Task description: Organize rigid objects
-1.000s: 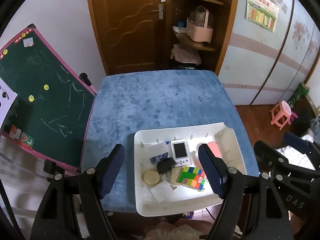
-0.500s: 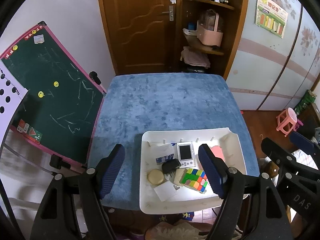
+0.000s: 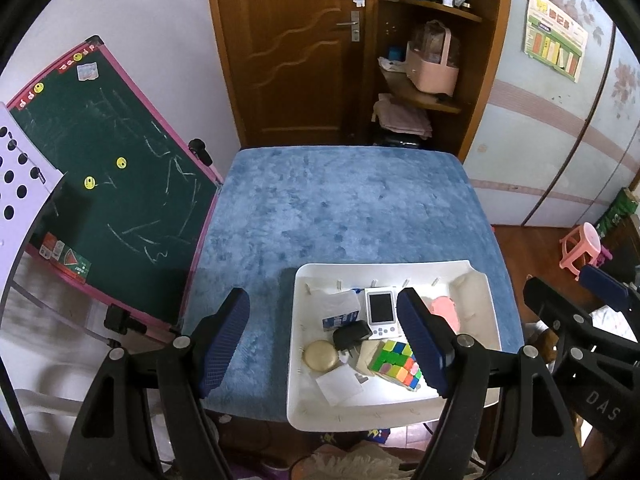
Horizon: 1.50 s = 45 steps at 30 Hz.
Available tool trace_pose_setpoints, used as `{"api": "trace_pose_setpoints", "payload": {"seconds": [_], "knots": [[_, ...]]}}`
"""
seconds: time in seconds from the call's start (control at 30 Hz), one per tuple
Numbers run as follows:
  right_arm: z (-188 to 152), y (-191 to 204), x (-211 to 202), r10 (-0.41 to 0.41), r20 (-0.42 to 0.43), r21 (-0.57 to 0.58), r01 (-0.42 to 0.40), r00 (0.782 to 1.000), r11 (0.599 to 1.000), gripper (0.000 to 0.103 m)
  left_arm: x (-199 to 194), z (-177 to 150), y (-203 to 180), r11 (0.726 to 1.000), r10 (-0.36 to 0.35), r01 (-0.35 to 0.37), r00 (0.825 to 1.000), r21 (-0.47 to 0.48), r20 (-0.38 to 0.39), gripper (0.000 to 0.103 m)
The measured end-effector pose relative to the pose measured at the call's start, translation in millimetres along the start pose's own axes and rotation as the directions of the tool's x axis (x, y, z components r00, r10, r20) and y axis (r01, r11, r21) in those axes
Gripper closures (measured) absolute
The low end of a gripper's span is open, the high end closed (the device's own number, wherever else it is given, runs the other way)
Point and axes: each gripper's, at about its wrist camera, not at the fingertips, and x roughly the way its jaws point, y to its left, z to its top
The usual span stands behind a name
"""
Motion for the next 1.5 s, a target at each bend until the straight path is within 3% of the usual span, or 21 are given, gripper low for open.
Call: {"api": "trace_pose_setpoints", "payload": {"seconds": [1.5], "knots": [[3, -4, 18, 0.008, -0.026, -0.005, -0.008, 1.0, 1.0, 0.023, 9, 2, -3, 1.0, 0.022, -0.021, 0.999, 0.007, -0.026, 0.024]]}}
